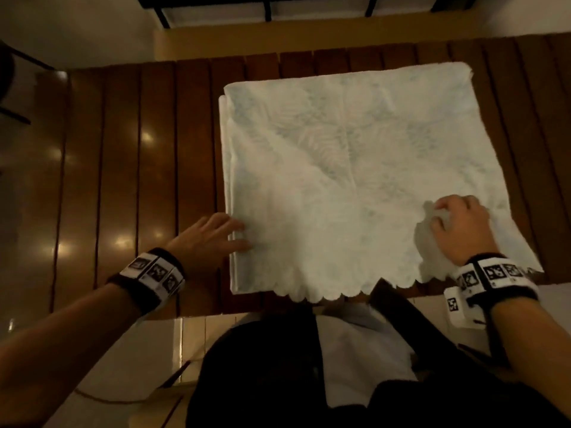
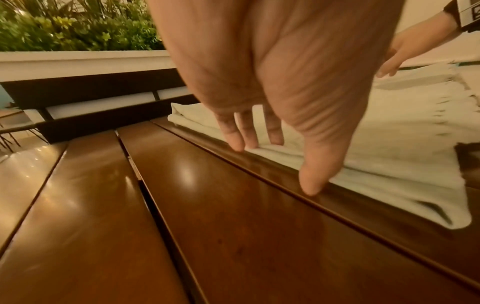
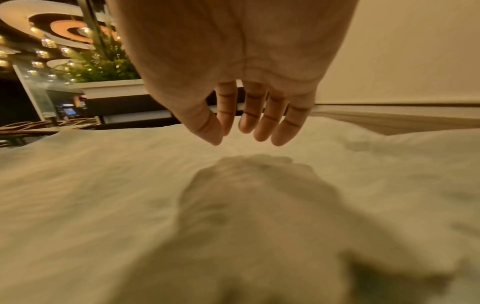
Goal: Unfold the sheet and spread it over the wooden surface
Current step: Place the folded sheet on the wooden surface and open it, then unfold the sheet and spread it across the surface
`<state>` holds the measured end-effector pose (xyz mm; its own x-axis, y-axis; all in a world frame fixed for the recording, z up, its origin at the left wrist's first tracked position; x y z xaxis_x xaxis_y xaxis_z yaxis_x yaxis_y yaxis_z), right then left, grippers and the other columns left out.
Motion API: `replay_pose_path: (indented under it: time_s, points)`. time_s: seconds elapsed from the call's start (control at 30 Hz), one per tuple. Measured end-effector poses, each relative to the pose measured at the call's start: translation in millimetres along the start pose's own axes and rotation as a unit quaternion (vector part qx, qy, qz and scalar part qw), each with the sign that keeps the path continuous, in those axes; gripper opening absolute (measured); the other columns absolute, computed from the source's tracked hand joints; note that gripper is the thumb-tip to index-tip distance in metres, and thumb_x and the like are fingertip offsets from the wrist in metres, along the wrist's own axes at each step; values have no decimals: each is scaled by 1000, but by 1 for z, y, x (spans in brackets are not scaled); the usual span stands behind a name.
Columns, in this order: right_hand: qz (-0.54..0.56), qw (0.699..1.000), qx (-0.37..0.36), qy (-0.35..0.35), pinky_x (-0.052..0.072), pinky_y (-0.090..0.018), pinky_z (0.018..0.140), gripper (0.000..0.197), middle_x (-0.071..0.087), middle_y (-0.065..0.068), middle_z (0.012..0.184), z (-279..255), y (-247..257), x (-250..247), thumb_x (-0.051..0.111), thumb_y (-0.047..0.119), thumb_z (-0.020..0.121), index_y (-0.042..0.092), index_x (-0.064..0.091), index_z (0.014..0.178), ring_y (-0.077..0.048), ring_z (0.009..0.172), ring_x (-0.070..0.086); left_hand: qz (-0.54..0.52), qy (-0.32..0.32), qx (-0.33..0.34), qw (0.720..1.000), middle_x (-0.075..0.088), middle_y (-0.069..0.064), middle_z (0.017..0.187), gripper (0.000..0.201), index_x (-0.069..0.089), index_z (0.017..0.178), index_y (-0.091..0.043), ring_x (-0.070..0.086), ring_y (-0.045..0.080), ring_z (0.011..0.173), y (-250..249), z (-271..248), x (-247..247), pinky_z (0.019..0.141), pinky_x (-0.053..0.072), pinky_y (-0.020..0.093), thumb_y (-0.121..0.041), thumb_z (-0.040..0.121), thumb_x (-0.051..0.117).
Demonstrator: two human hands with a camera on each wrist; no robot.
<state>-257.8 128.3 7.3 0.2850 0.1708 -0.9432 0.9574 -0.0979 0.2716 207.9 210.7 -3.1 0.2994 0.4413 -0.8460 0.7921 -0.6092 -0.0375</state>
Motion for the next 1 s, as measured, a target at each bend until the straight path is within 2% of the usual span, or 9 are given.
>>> replay_pose_path:
  time_s: [0.13,0.23,0.33,0.4,0.6,0.7,0.83,0.93,1.0]
  points:
    - [59,995,-55,60,44,-38,87,19,49,-7,107,-34,65,30,61,10,89,15,59,107,-34,98,54,27,3,68,997,45,-1,141,34,56,122,-36,38,28,131,-1,14,-14,102,43,45,-41,89,62]
    - [61,987,-113,98,45,-36,86,17,50,-4,105,-50,105,48,59,13,90,17,60,105,-27,94,54,40,-6,112,993,56,-5,124,25,60,112,-32,47,20,114,-5,25,-26,94,44,40,-41,89,62]
    - [62,979,-148,129,47,-36,85,15,51,-3,105,-60,132,61,56,14,90,18,60,104,-23,93,52,46,-1,136,990,58,-6,122,33,58,114,-33,49,19,111,-3,32,-29,94,44,37,-43,83,68]
    - [70,977,-153,133,47,-36,84,14,51,-1,103,-59,141,65,56,14,90,18,60,103,-22,91,52,61,24,156,986,57,-3,123,39,57,117,-33,49,21,113,-3,33,-25,96,43,37,-42,81,70]
    - [98,983,-100,119,47,-37,81,13,50,0,100,-62,134,68,56,12,89,19,59,100,-24,91,53,54,8,202,978,60,-4,108,5,60,96,-32,50,19,99,-6,38,-15,82,45,32,-34,92,58]
    - [78,982,-93,142,45,-34,78,16,47,3,98,-68,135,72,56,9,88,20,58,99,-24,90,52,7,72,184,980,59,-9,104,14,62,91,-31,48,16,97,-3,47,-11,80,45,32,-42,85,66]
    - [66,977,-103,176,37,-27,75,21,52,-1,100,-75,144,79,57,3,85,17,60,100,-28,94,54,-210,122,149,959,59,-15,95,17,61,81,-29,43,10,95,10,53,-19,79,39,24,-43,82,70]
    - [93,972,-101,191,41,-30,84,25,57,-5,111,-82,162,78,59,28,91,15,60,112,-27,105,54,-363,17,116,924,62,-11,87,16,51,85,-27,58,11,89,12,57,-38,77,47,31,-40,94,55]
    - [131,966,-90,205,44,-33,91,62,55,-1,120,-87,179,77,52,64,87,16,53,127,-20,109,51,-442,-70,64,892,61,2,81,13,43,93,-21,60,18,72,6,61,-56,67,49,40,-32,99,46]
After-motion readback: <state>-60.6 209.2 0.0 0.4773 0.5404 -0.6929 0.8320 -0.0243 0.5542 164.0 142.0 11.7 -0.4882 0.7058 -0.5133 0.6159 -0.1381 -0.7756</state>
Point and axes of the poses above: each hand's wrist, its own z-axis towards the middle knuckle, its own x-axis out of the palm, y = z × x, the point moved 3 cm from there along z, towards the middle knuckle
